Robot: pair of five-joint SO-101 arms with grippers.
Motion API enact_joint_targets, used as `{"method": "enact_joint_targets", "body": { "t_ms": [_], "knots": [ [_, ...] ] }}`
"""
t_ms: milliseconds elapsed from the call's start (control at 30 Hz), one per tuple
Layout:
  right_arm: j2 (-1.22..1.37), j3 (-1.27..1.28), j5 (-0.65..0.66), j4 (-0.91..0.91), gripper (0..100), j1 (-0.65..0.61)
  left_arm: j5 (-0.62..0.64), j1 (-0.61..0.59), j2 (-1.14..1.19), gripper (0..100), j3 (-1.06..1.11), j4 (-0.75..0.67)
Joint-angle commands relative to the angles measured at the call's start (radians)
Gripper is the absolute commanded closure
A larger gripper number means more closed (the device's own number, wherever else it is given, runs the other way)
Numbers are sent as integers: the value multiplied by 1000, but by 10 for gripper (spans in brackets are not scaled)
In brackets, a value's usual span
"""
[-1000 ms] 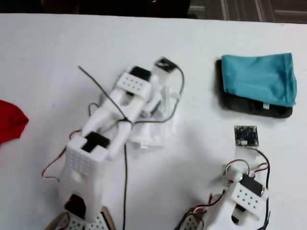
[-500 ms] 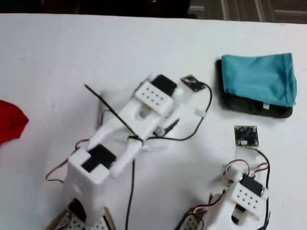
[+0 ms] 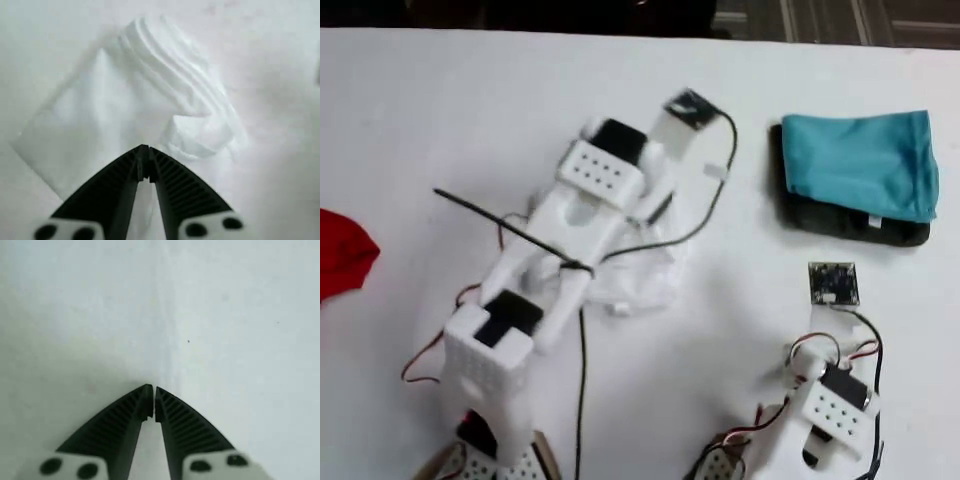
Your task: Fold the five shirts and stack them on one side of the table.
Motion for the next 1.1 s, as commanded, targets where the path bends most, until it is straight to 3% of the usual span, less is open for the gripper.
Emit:
{"method": "enact_joint_targets", "body": {
  "t_ms": [0, 300, 633, 867, 1067],
  "knots": [
    [-22, -6, -6, -18, 978, 7, 18, -37, -35, 972, 13, -71],
    [-22, -6, -6, -18, 978, 7, 25, -18, 83, 972, 139, -170],
    [-22, -6, -6, -18, 978, 7, 25, 137, 81, 972, 137, 0],
    [-22, -6, -6, -18, 978, 7, 18, 173, -9, 972, 143, 110],
    [-22, -6, -6, -18, 978, 7, 17, 172, -29, 972, 209, 81]
  ]
}}
